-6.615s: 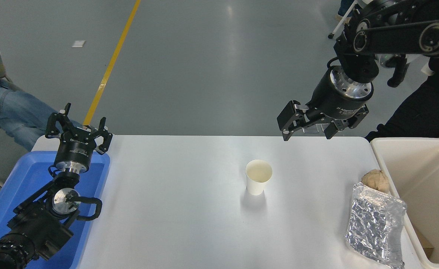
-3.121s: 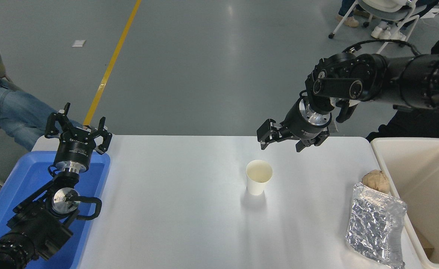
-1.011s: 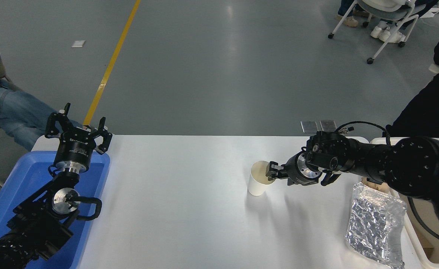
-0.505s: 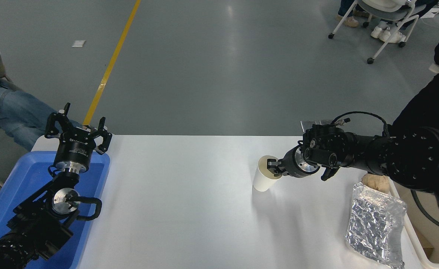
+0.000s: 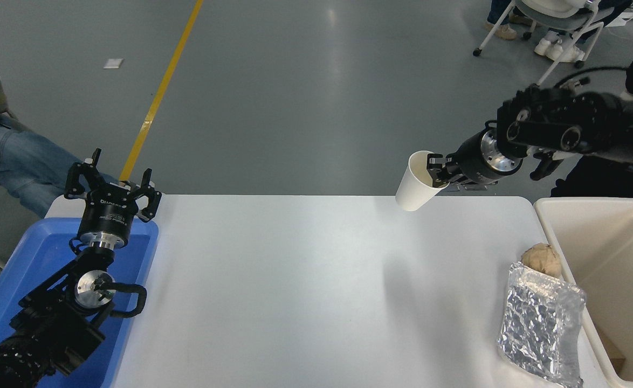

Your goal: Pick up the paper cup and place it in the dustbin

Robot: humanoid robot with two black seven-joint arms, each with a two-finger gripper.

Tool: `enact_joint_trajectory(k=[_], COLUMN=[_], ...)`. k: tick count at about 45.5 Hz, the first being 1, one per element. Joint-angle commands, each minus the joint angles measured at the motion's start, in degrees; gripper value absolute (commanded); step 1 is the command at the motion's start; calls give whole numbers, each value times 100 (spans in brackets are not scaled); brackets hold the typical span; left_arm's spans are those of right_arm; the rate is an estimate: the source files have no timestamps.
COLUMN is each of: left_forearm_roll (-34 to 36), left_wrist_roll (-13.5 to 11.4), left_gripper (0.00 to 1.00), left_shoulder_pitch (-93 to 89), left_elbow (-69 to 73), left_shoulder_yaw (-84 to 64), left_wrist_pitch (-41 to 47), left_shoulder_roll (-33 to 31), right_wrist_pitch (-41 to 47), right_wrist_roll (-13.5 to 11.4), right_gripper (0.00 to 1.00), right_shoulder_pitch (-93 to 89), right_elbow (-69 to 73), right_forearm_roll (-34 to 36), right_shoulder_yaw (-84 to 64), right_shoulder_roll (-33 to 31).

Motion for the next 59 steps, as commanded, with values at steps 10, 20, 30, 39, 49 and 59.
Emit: enact_joint_trajectory(k=[10, 20, 30, 39, 49, 59], left_forearm_roll=[1, 1, 1, 1, 1, 1], left_wrist_roll=[0, 0, 0, 0, 0, 0], left_gripper=[99, 99, 99, 99, 99, 99], left_shoulder_pitch=[0, 0, 0, 0, 0, 0], left_elbow=[0, 0, 0, 0, 0, 0], left_shoulder_yaw=[0, 0, 0, 0, 0, 0], left_wrist_pitch=[-1, -1, -1, -1, -1, -1], left_shoulder_roll=[-1, -1, -1, -1, -1, -10], right_wrist_pitch=[614, 526, 473, -132, -1179, -1513], right_wrist_roll=[3, 3, 21, 47, 47, 30], right_gripper=[0, 0, 0, 0, 0, 0], right_shoulder_pitch=[1200, 1095, 472, -855, -2455, -3694], right_elbow=[238, 177, -402, -2080, -3592, -4586], right_forearm_roll=[-14, -40, -67, 12, 48, 39], right_shoulder_yaw=[41, 15, 50, 76, 269, 1025], right_shoulder_roll=[-944, -1040, -1497, -1682, -1691, -1796])
